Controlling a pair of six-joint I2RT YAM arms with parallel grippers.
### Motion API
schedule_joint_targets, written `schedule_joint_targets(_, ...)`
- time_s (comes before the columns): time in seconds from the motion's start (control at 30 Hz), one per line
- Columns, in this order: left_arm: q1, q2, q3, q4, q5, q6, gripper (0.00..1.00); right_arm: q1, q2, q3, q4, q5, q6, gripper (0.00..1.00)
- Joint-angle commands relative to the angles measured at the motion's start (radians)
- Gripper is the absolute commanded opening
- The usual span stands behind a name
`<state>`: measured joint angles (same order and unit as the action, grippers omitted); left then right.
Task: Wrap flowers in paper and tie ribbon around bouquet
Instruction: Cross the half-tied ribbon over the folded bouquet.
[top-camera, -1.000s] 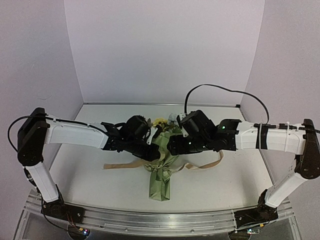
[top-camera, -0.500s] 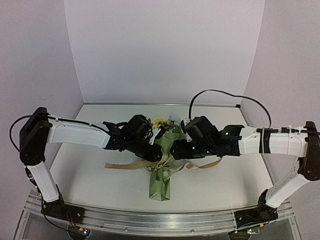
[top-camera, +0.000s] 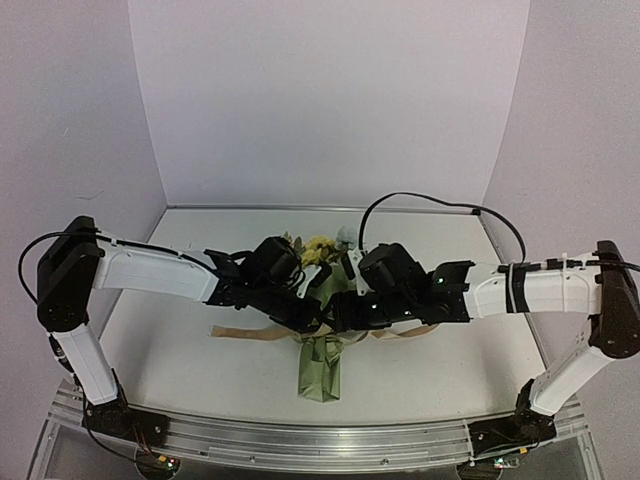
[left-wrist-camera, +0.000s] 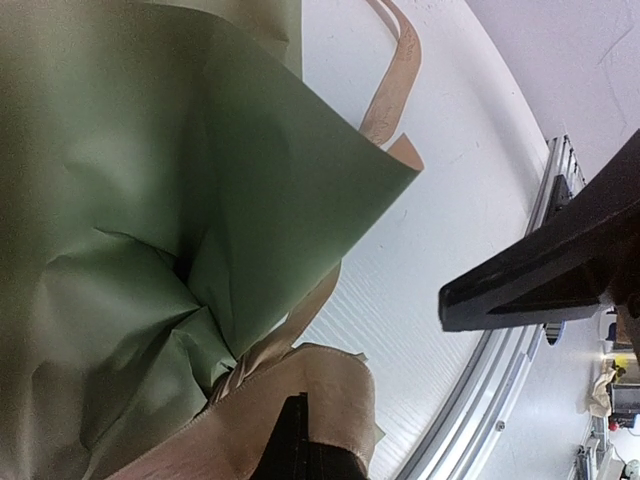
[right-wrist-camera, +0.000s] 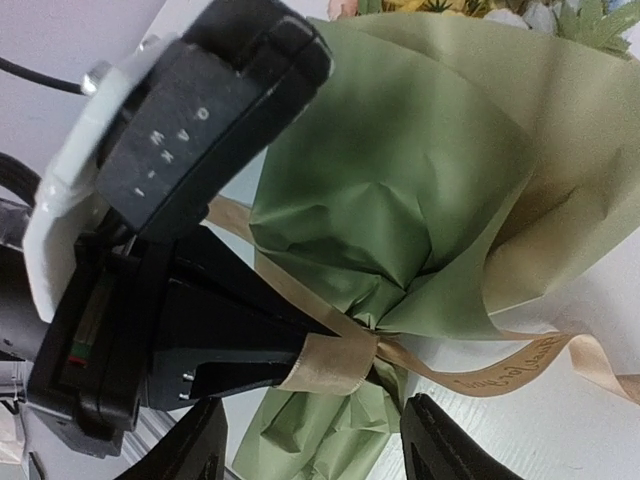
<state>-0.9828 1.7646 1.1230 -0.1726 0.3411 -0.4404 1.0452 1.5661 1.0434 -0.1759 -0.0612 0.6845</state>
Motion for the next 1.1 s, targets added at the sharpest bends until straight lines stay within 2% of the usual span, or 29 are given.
schedule_joint_targets(0.0, -0.004, -0.057, -0.017, 0.060, 0.020, 0.017, 0.00, 0.013, 0.033, 0.042, 0.034, -0.014, 0.024, 0.58)
schedule_joint_targets(0.2, -0.004, -0.062, -0.023, 0.064, 0.030, 0.017, 0.00, 0.014, 0.060, 0.052, 0.034, 0.010, 0.039, 0.46)
schedule_joint_targets(0.4, -0.004, -0.074, -0.030, 0.060, 0.023, 0.019, 0.00, 0.013, 0.087, 0.071, 0.033, 0.011, 0.043, 0.38)
schedule_joint_targets(0.5, -0.004, -0.078, -0.034, 0.054, 0.017, 0.019, 0.00, 0.014, 0.086, 0.072, 0.033, 0.018, 0.043, 0.28)
schedule_joint_targets(0.63, -0.004, -0.091, -0.048, 0.056, 0.001, 0.011, 0.00, 0.014, 0.090, 0.072, 0.030, 0.016, 0.039, 0.07)
schedule_joint_targets(0.7, -0.004, -0.108, -0.057, 0.057, -0.019, 0.004, 0.05, 0.016, 0.092, 0.072, 0.028, 0.016, 0.034, 0.00)
schedule_joint_targets(0.83, -0.004, -0.171, -0.095, 0.061, -0.092, -0.026, 0.15, 0.030, 0.089, 0.075, 0.024, 0.021, 0.003, 0.00)
schedule_joint_targets(0.93, -0.002, -0.245, -0.140, 0.072, -0.160, -0.063, 0.26, 0.045, 0.079, 0.073, 0.023, 0.031, -0.028, 0.00)
schedule_joint_targets(1.07, 0.024, -0.322, -0.209, 0.055, -0.288, -0.152, 0.29, 0.057, 0.062, 0.069, 0.022, 0.048, -0.059, 0.00)
